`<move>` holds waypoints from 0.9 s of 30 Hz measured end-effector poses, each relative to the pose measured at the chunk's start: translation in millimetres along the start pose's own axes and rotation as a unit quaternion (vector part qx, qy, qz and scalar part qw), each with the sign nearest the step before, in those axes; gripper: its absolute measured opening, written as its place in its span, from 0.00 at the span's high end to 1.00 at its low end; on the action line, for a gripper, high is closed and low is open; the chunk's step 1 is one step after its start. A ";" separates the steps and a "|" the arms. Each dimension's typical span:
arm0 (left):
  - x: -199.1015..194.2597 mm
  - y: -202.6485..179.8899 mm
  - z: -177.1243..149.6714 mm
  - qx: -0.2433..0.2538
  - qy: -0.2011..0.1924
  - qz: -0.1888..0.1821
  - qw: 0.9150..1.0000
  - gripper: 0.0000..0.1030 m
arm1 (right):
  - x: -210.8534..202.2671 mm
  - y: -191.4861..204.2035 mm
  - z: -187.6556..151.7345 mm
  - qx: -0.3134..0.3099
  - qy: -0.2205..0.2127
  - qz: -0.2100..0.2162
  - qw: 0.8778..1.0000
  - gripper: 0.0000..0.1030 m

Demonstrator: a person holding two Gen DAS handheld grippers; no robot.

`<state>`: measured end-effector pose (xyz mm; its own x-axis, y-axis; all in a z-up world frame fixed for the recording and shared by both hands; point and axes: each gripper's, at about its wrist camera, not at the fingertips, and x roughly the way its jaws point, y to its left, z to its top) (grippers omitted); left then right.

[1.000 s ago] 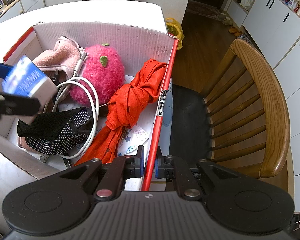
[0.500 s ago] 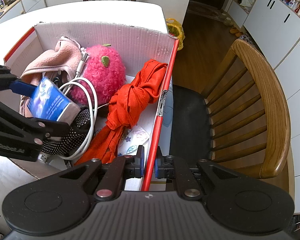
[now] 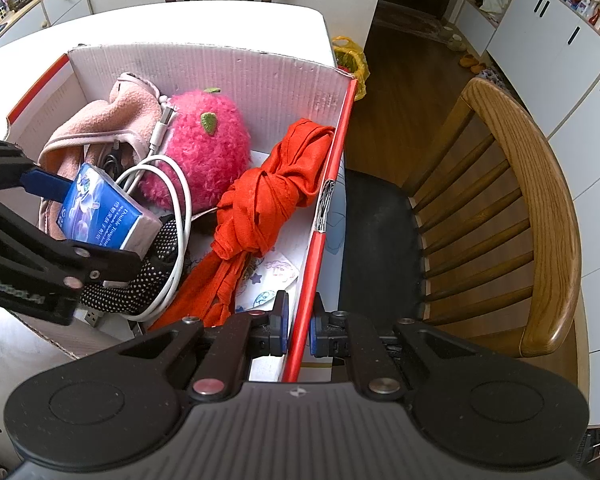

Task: Organize objects
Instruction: 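Carry the blue card box into the red box and open the left gripper, then move the left gripper back to the mat over the white plush toy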

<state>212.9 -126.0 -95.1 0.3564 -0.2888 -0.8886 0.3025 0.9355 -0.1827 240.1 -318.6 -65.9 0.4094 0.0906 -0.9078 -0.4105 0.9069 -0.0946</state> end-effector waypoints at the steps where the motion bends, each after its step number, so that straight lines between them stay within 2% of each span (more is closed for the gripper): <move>1: -3.3 0.4 -0.6 -0.001 -0.003 -0.003 1.000 0.14 | -0.1 -0.1 0.1 0.000 0.000 0.000 1.000 0.91; 6: -24.2 2.9 -4.2 -0.005 -0.027 -0.001 1.000 0.13 | 0.2 2.5 1.6 0.002 0.000 0.003 1.000 0.91; 13: -70.8 23.9 -13.5 -0.029 -0.091 0.020 0.995 0.11 | 0.1 3.5 1.7 0.002 0.000 0.004 1.000 0.91; 15: -81.3 33.0 -16.5 -0.033 -0.112 0.034 0.993 0.06 | 0.4 4.0 2.0 0.001 0.000 0.002 1.000 0.91; 18: -100.0 53.6 -25.7 -0.045 -0.131 0.061 0.989 0.05 | 1.5 1.3 1.6 0.001 0.000 -0.005 1.000 0.91; 24: -114.3 98.2 -43.0 -0.078 -0.136 0.121 0.980 0.03 | 1.6 -3.0 -1.3 0.005 0.004 -0.012 1.000 0.91; 27: -116.5 117.4 -51.2 -0.077 -0.136 0.137 0.978 0.01 | 1.4 -0.4 -0.7 0.005 0.005 -0.014 1.000 0.91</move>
<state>161.6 27.9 -34.6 0.6341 -0.0466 -0.7718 0.0338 0.9989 -0.0325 240.2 -319.2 -67.5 0.4118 0.0609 -0.9092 -0.3913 0.9129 -0.1161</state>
